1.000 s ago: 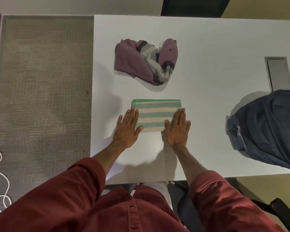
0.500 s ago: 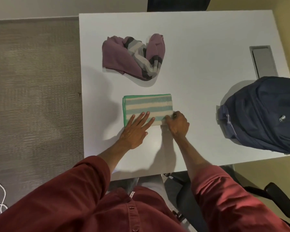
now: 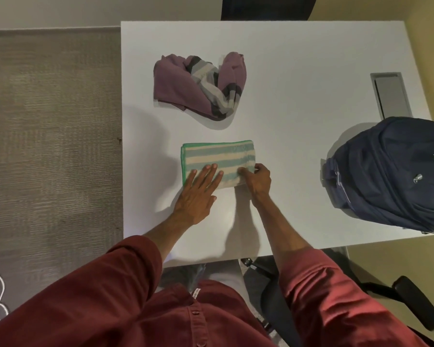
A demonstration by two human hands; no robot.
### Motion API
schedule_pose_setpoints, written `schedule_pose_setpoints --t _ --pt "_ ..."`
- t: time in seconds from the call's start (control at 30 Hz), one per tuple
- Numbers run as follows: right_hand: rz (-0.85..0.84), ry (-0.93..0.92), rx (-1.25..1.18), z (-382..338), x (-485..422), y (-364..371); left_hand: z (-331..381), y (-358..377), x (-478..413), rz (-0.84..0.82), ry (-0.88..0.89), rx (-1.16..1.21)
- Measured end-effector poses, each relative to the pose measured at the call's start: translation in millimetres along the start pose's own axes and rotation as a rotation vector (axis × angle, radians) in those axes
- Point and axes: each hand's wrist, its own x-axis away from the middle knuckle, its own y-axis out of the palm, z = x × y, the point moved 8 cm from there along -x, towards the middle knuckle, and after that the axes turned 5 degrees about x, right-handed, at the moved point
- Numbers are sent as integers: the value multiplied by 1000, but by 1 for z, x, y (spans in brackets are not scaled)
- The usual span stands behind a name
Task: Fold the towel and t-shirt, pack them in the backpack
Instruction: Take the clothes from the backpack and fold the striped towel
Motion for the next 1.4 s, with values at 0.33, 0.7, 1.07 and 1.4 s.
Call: schedule_pose_setpoints --t 0.33,0.7,1.07,1.4 --pt "59 -376 129 -53 41 6 -11 -14 -13 119 -116 142" --pt "37 -627 182 -60 88 37 -32 -5 -48 32 -71 96" --pt "-41 -656 187 -40 87 60 -48 -18 -43 104 -241 142" --pt "-12 -867 406 -58 106 105 -91 0 17 135 -364 288"
